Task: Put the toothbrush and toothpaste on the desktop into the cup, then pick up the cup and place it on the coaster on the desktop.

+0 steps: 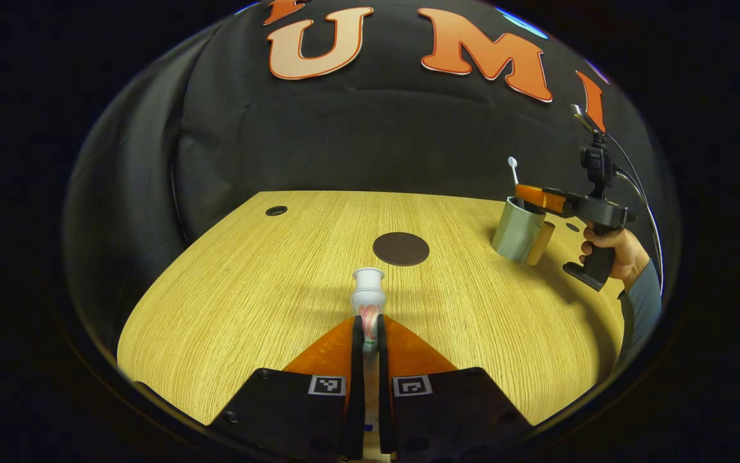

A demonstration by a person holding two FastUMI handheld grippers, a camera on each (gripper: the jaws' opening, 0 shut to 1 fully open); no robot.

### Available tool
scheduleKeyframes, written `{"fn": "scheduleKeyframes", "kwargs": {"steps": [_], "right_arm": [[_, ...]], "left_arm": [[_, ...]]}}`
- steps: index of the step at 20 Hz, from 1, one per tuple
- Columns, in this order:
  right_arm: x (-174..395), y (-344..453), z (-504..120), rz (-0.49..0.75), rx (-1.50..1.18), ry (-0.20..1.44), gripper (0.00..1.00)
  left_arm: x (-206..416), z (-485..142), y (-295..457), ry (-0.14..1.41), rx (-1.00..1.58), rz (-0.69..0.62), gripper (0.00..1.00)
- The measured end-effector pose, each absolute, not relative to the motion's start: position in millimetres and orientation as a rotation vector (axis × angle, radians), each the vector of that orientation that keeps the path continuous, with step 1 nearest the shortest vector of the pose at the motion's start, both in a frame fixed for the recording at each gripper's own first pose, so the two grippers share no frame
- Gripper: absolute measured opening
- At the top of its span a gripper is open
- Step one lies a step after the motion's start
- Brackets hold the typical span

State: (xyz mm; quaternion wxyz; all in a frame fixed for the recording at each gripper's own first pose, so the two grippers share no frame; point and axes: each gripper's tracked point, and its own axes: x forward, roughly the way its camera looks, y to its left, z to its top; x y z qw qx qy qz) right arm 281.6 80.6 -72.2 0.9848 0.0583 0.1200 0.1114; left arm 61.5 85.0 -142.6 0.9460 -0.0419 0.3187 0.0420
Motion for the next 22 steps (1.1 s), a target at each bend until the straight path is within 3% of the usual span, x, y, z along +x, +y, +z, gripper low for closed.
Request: {"fn": "scheduleKeyframes", "kwargs": {"steps": [6, 11, 13, 15, 22], "right_arm": [[272.1, 84.0, -75.9, 0.255, 0.145, 0.291, 0.16], [256.3, 73.5, -61.6, 0.254, 0.170, 0.292, 0.45], [247.0, 70.4, -57.4, 0.258, 0.186, 0.302, 0.63], [235.3, 66.4, -52.4, 0.262, 0.184, 0.304, 0.73], [187.4, 40.6, -35.4, 0.266, 0.166, 0.283, 0.85]], "left_arm": [[64.2, -142.4, 75.6, 0.652, -0.099, 0.070, 0.13], [75.1, -142.1, 70.8, 0.631, -0.095, 0.054, 0.13], [75.5, -137.4, 66.3, 0.620, -0.106, 0.037, 0.13], [79.3, -136.8, 57.4, 0.613, -0.119, 0.011, 0.13], [127.9, -108.1, 7.9, 0.502, -0.123, -0.084, 0.13]]}}
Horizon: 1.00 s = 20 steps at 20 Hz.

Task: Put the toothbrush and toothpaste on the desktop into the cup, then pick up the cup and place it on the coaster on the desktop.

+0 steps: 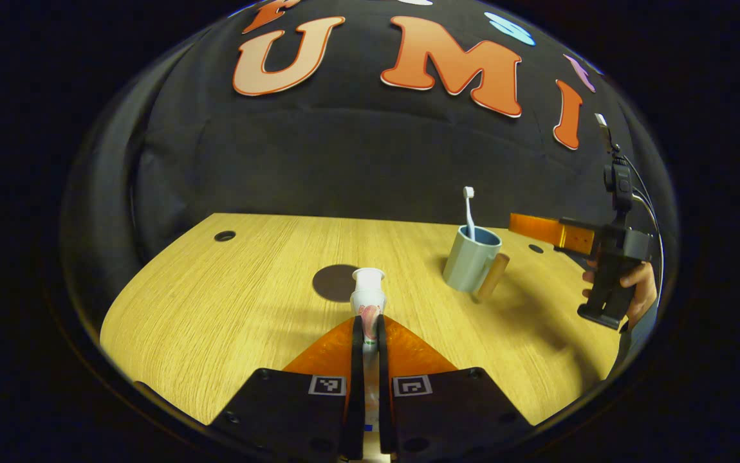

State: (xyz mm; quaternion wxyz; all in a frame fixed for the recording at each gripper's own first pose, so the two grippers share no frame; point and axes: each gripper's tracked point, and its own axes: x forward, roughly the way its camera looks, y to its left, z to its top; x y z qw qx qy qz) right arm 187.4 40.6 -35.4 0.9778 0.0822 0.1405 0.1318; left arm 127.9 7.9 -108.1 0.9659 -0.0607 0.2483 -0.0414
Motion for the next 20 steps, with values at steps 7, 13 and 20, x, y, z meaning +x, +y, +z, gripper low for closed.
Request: {"fn": "scheduleKeyframes", "kwargs": {"steps": [7, 13, 20], "right_arm": [[142.5, -5.1, -35.5, 0.230, 0.149, 0.273, 0.89], [120.7, -38.1, -39.1, 0.204, 0.157, 0.263, 0.89], [103.6, -53.1, -65.3, 0.199, 0.150, 0.297, 0.89]], "left_arm": [[206.7, -37.7, -71.8, 0.216, -0.120, -0.182, 0.12], [271.8, 16.7, -123.9, -0.014, -0.236, -0.230, 0.12], [320.8, 9.6, -158.6, -0.093, -0.228, -0.289, 0.12]]}}
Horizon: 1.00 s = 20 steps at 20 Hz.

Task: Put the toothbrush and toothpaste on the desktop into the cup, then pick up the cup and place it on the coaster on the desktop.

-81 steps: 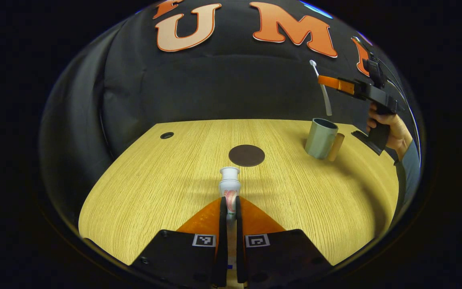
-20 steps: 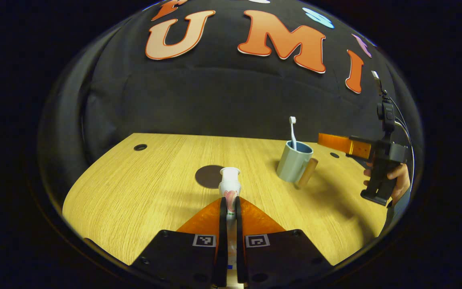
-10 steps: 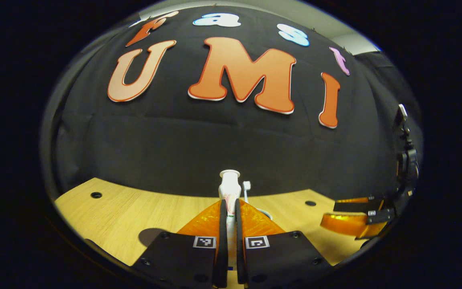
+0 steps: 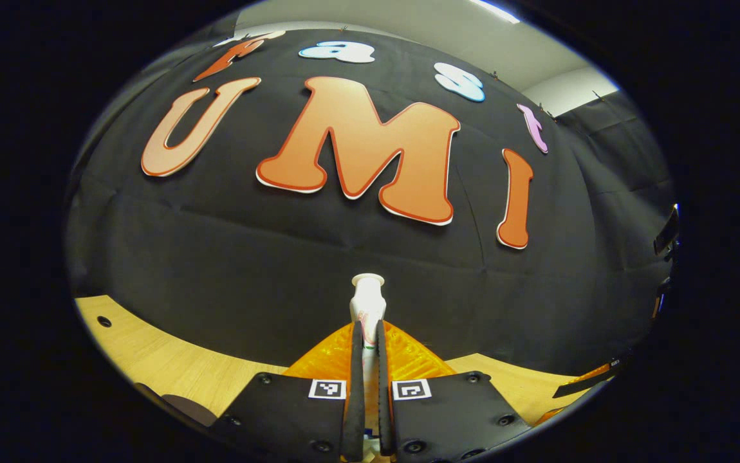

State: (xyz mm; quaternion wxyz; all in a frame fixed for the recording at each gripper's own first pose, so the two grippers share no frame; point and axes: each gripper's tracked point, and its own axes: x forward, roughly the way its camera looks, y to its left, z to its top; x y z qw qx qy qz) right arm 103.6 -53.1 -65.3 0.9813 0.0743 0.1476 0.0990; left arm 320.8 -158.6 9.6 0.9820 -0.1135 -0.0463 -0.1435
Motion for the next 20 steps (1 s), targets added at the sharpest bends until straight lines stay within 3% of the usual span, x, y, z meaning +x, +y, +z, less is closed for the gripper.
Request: {"fn": "scheduleKeyframes", "kwargs": {"steps": [5, 11, 13, 14, 15, 16, 19, 20], "right_arm": [[103.8, -54.9, -76.1, 0.203, 0.156, 0.315, 0.89], [104.3, -39.9, -75.4, 0.211, 0.155, 0.323, 0.89], [106.0, -30.0, -71.1, 0.219, 0.147, 0.328, 0.89], [106.9, -24.6, -68.9, 0.226, 0.145, 0.329, 0.89], [108.3, -17.5, -64.8, 0.232, 0.144, 0.331, 0.89], [109.8, -10.4, -60.6, 0.242, 0.144, 0.331, 0.89], [118.3, 11.1, -48.4, 0.255, 0.140, 0.343, 0.89], [121.4, 18.3, -45.7, 0.261, 0.140, 0.348, 0.89]], "left_arm": [[337.9, -28.9, -171.6, -0.053, -0.210, -0.298, 0.15], [330.4, -32.9, -163.1, -0.014, -0.236, -0.312, 0.19], [322.2, -23.1, -149.4, -0.011, -0.239, -0.324, 0.35], [316.8, -17.2, -140.4, -0.007, -0.229, -0.324, 0.55], [306.8, -15.0, -133.8, -0.006, -0.220, -0.325, 0.56], [296.2, -11.4, -125.7, 0.000, -0.212, -0.321, 0.77], [264.2, -16.3, -108.6, 0.067, -0.203, -0.326, 0.83], [254.6, -15.0, -101.4, 0.085, -0.188, -0.326, 0.92]]}}
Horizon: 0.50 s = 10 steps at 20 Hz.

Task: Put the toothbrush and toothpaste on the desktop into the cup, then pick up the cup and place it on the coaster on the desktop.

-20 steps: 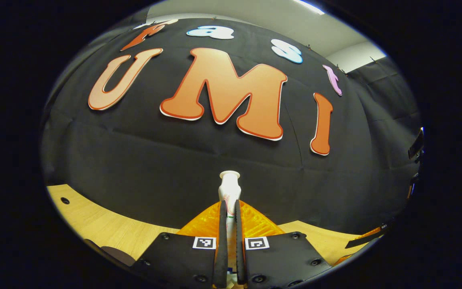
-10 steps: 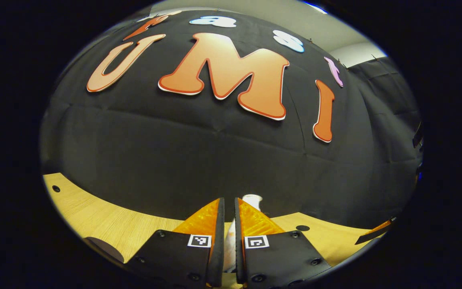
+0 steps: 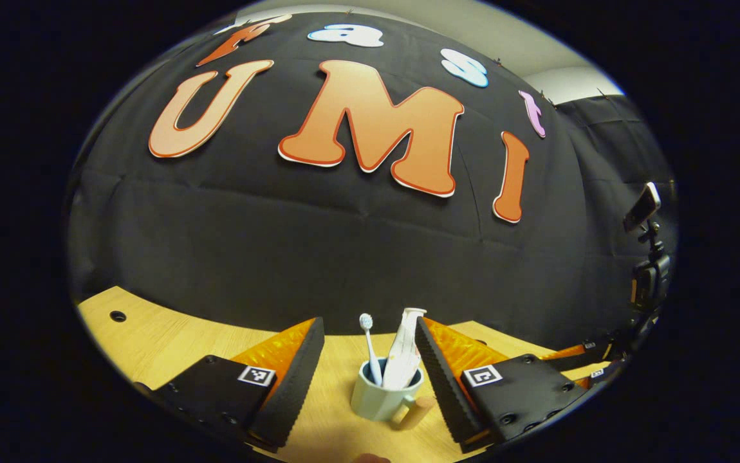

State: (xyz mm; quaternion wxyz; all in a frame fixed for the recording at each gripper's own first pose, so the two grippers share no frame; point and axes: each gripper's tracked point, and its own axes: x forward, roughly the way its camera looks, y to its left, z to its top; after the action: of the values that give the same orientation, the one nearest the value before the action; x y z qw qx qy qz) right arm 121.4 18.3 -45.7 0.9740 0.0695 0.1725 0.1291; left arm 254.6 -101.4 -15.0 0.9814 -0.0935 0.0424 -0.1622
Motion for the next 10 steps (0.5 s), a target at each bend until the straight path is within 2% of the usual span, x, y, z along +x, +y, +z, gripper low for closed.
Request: {"fn": "scheduleKeyframes", "kwargs": {"steps": [4, 10], "right_arm": [[136.6, 39.9, -42.2, 0.256, 0.142, 0.418, 0.89], [159.0, 58.3, -53.0, 0.225, 0.124, 0.572, 0.89]], "left_arm": [[219.1, -9.6, -65.0, 0.136, -0.140, -0.287, 0.99], [167.0, 13.5, 4.2, 0.111, -0.096, -0.172, 0.98]]}}
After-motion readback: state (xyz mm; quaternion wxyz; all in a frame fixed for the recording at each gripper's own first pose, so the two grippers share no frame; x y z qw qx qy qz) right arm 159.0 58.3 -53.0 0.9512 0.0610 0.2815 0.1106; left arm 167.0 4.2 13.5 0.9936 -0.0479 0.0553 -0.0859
